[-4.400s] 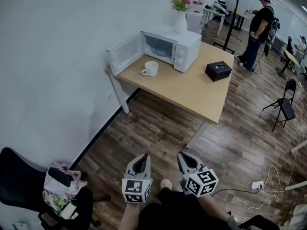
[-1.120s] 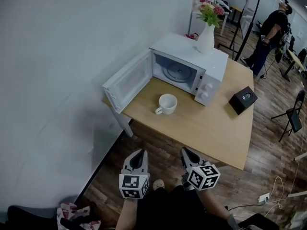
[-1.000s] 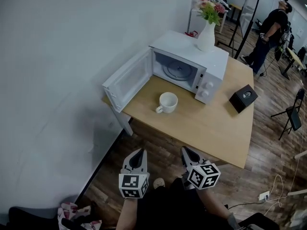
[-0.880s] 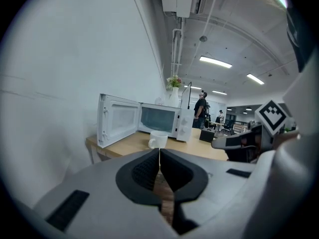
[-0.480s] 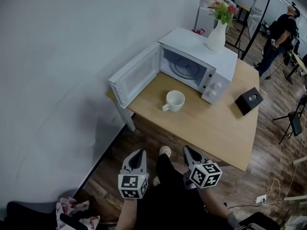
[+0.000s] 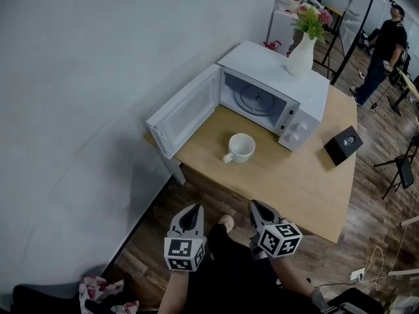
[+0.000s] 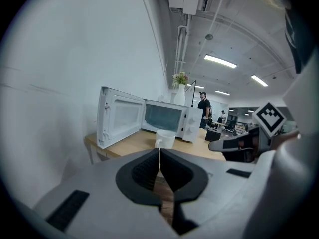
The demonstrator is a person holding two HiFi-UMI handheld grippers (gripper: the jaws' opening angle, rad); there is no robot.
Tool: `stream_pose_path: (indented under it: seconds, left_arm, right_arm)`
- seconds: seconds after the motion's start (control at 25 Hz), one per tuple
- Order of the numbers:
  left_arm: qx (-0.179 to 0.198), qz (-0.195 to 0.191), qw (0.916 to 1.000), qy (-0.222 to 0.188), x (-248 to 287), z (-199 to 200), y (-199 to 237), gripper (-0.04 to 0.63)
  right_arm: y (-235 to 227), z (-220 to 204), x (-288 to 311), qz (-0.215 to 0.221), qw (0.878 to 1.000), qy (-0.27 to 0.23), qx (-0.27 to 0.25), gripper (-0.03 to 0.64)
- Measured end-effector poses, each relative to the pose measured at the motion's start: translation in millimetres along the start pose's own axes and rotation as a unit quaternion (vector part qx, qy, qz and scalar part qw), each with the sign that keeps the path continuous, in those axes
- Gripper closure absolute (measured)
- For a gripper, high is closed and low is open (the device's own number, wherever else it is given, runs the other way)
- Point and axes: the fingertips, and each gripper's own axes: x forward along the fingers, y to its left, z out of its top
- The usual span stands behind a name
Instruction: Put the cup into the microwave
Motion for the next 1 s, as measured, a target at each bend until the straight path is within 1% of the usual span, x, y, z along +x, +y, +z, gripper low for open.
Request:
stream_pose_path:
  seconds: [0.32,0.72,0.84,1.0]
  left_arm:
    - [0.016,-0.022,0.9996,0.008,59.3,27.3,13.1,0.589]
    - [0.02,-0.049,0.9983,0.022,136.8,49.1,29.2,0.589]
    - [0.021,-0.064,0.9975,0.02,157.1,54.5,28.6,0.589]
    - [0.02,-0.096,0.995,0.021,179.4,58.6,22.3,0.588]
  right_arm:
    - [-26.2,26.7,41.9,-0.013,1.0,-0.002,0.018,0.623]
    - [-69.0,63.2,94.7,-0.037,0.999,-0.006,0.033,0.623]
    - [-81.3,71.5,104.8,-0.044,0.998,-0.009,0.037,0.623]
    - [-100.1,75.7,112.3,-0.061,0.997,-0.011,0.048,0.623]
